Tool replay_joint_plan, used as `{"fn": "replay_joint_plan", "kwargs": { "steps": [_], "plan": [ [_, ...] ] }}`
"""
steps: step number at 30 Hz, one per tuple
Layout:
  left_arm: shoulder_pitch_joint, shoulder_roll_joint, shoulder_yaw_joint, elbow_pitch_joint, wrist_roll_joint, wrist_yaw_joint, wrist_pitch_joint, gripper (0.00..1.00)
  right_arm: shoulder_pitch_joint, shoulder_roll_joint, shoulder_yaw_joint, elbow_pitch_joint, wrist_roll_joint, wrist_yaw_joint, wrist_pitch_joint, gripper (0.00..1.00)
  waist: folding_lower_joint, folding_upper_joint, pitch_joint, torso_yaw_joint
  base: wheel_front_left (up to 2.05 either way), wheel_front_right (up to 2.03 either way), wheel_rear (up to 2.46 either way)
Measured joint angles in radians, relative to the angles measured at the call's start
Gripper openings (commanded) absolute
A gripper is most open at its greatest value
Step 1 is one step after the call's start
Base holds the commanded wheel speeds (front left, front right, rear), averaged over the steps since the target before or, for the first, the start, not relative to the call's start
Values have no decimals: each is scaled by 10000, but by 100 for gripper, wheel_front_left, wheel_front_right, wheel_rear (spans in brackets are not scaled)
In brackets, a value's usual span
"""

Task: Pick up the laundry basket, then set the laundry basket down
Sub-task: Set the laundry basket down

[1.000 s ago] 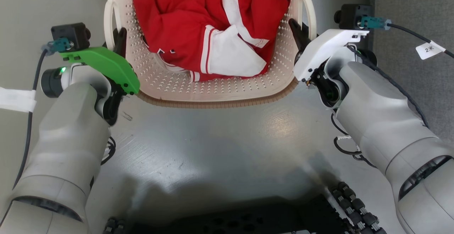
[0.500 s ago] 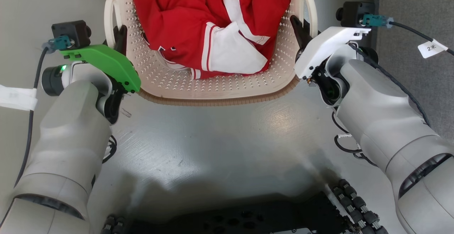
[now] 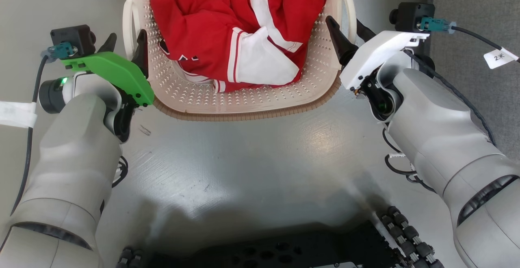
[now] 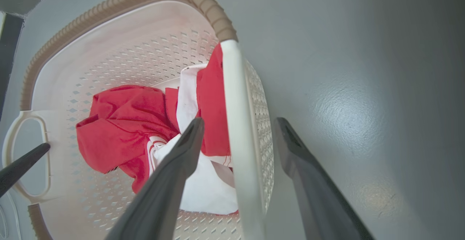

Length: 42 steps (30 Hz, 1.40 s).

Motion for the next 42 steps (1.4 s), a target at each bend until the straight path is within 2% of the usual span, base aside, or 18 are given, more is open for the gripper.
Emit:
{"fn": "replay_joint_plan", "kwargs": {
  "steps": [11, 22, 34, 42],
  "plan": [
    [64, 8, -100, 232, 56, 0, -6, 100, 76, 4, 90, 86, 98, 0, -21, 100, 0, 0, -402, -31, 0, 0, 0],
    [837, 13, -127, 244, 159, 0, -8, 100, 657, 6, 121, 207, 182, 0, -100, 100, 0, 0, -1473, -121, 0, 0, 0],
    [1506, 128, 422, -849, 75, 0, -10, 100, 1063, -29, -267, -330, -167, 0, -111, 100, 0, 0, -2951, -192, 0, 0, 0],
    [2216, 389, 863, -1795, 228, 0, -10, 100, 1717, -393, -830, -924, -694, 0, -111, 100, 0, 0, -4097, -169, 0, 0, 0]
  ]
}}
